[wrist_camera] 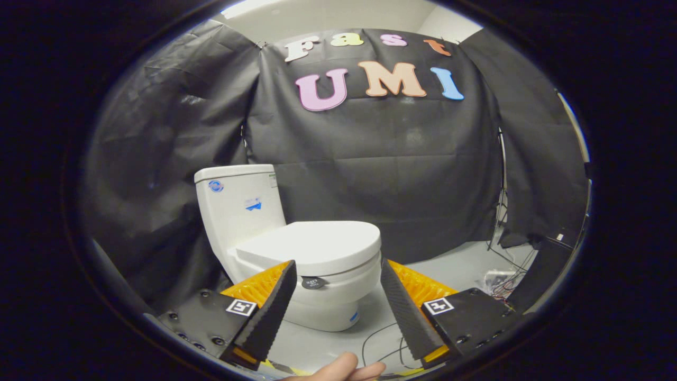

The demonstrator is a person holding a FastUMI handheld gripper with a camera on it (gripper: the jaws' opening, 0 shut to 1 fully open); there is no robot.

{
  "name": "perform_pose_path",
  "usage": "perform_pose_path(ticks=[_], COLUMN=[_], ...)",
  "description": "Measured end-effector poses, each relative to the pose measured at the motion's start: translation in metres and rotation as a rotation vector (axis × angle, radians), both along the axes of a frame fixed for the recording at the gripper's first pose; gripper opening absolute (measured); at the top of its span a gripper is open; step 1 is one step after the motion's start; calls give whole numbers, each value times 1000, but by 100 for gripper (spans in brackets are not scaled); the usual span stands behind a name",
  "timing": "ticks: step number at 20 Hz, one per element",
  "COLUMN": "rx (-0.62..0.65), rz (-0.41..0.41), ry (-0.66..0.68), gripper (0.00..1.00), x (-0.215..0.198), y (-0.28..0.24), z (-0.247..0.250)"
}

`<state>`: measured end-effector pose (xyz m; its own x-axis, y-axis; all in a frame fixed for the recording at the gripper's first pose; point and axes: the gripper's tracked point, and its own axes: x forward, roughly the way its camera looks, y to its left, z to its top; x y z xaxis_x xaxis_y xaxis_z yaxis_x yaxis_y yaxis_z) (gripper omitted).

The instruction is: Open the toilet lid.

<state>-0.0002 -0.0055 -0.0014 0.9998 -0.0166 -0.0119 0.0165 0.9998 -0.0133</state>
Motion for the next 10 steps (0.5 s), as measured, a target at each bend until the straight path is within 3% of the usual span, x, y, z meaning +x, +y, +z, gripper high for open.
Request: perform_pose_path(ticks=[5,10], rx=[46,236], rz=[21,-5], ry=[-3,-31], gripper=[99,99], x=[9,33], y=[8,12], z=[2,22])
